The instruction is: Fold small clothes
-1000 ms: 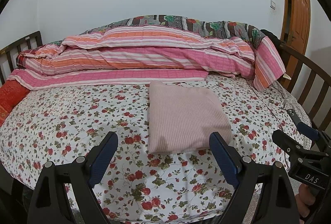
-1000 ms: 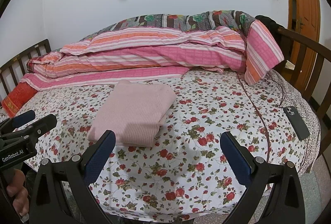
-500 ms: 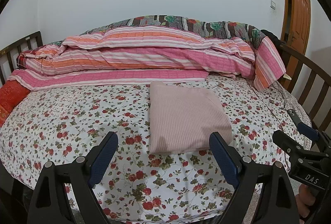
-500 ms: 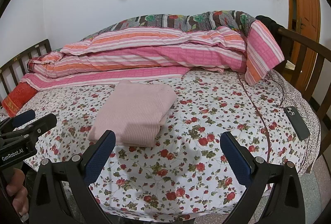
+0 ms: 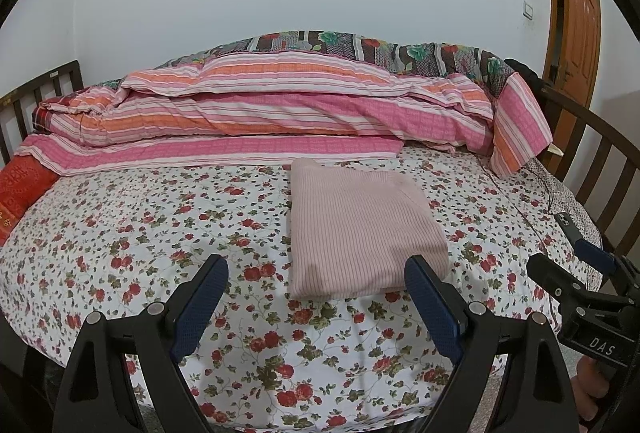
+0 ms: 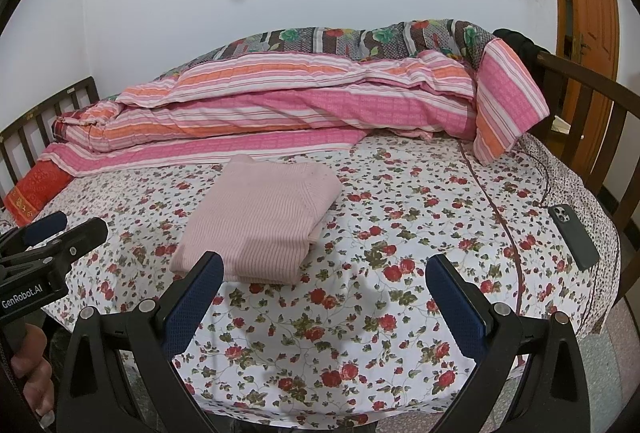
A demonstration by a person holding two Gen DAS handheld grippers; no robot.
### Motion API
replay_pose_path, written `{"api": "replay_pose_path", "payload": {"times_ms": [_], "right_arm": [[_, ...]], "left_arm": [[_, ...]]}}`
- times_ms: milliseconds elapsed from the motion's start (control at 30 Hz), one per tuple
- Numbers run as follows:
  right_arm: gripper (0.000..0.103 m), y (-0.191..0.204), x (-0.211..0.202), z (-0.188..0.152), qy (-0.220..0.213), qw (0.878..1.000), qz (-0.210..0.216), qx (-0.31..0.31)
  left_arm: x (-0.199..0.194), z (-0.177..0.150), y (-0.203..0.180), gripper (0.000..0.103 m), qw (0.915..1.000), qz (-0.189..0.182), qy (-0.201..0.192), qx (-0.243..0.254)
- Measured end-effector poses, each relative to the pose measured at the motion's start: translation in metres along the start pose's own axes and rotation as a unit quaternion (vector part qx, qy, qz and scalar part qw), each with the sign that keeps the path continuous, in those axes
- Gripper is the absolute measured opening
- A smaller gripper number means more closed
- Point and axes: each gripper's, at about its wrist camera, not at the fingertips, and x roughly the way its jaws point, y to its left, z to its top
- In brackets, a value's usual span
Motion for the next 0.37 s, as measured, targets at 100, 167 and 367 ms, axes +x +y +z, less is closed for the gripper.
{"api": "replay_pose_path", "payload": {"times_ms": [100, 167, 367], "right_arm": [[0.1, 0.0, 0.0002, 0.0002, 0.0, 1.0, 0.0, -0.001], [0.1, 0.0002, 0.0004, -0.0005, 0.0, 1.0, 0.0, 0.0], [0.1, 0.0013, -0.0003, 0.0003, -0.001, 1.0, 0.001, -0.001]], "left_arm": [[-0.0016, 0.0022, 0.002, 0.089, 1.0, -0.001, -0.002, -0.001], [-0.0027, 0.0041, 0.0028, 0.09, 1.0, -0.001, -0.002, -0.001], [-0.0035, 0.0063, 0.0037, 0.09, 1.0, -0.001, -0.002, -0.001]]}}
